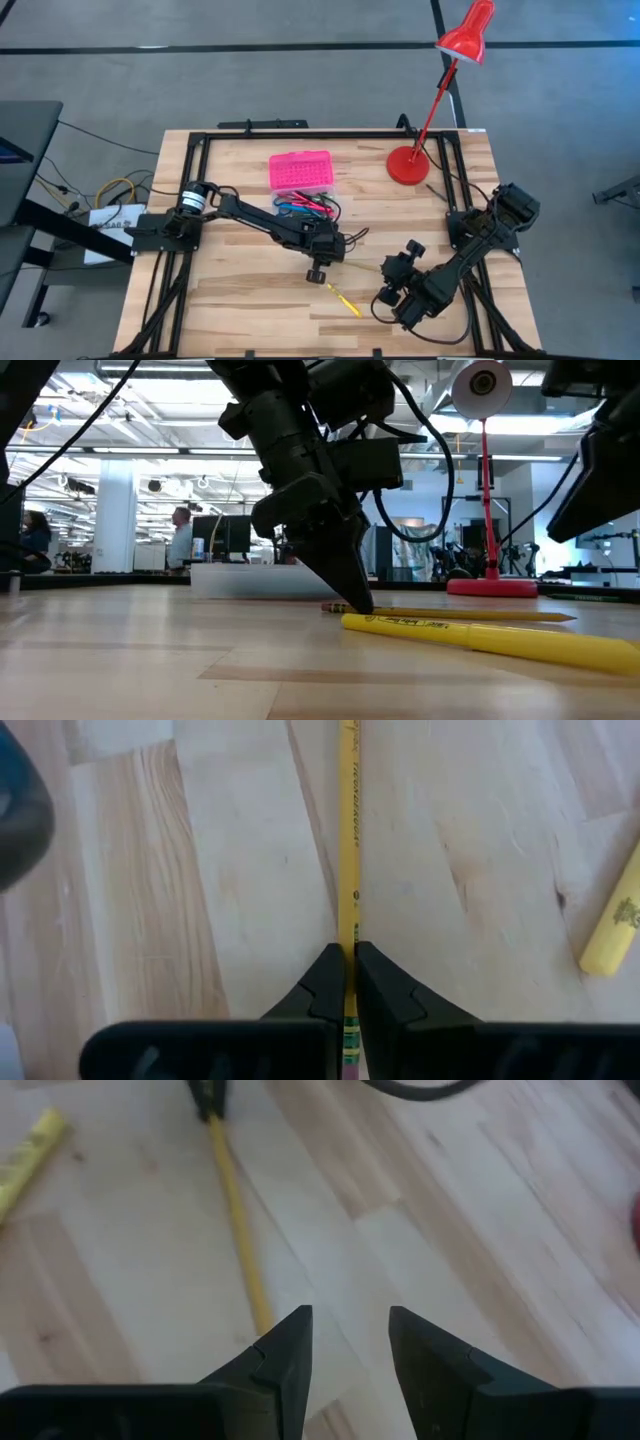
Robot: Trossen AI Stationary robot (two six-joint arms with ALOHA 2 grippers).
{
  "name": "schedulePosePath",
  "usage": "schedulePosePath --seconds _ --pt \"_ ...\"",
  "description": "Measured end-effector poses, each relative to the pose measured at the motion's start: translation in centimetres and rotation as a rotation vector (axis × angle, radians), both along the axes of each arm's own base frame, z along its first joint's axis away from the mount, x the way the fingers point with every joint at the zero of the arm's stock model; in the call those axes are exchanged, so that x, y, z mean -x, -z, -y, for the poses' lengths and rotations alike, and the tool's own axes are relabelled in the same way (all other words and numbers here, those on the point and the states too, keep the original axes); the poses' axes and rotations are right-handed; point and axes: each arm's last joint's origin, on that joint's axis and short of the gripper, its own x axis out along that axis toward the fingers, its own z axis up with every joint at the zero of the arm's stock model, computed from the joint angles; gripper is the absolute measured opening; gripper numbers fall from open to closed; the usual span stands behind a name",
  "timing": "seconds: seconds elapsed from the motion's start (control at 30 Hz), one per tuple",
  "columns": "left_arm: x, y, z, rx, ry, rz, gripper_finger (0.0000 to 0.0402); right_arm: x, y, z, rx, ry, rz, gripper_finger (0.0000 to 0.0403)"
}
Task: Pick & place school supplies into a supply box
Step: Put the yellow pencil into the pink supply box
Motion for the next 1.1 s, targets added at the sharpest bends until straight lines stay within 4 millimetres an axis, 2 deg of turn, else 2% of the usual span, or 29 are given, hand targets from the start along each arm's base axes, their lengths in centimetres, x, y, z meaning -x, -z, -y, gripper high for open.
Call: schedulePosePath --seconds 0.3,0.5,0.77,0.93,1.1 --pt "0.5 -1.4 -0.4 -0.077 -0.023 0.012 0.0 2.3 -0.2 0.1 -0.001 0.156 -0.048 0.0127" --pt "0.6 -2.9 -0.5 -0.102 -0.036 0.055 0.0004 3.2 -0.2 -0.6 -0.017 0.166 -0.037 0.0127" --pt "1.0 -4.4 -0.6 -0.116 -0.037 0.076 0.0003 3.1 -0.2 -0.5 -0.021 0.171 -0.031 0.0127" --pt "1.0 -4.5 -0.6 -0.134 -0.008 0.074 0.0002 3.0 -0.2 -0.5 -0.015 0.165 -0.024 0.0127" --pt "1.7 -4.2 -0.5 -0.141 0.025 -0.003 0.0001 2.3 -0.5 -0.2 0.123 0.051 0.078 0.0127"
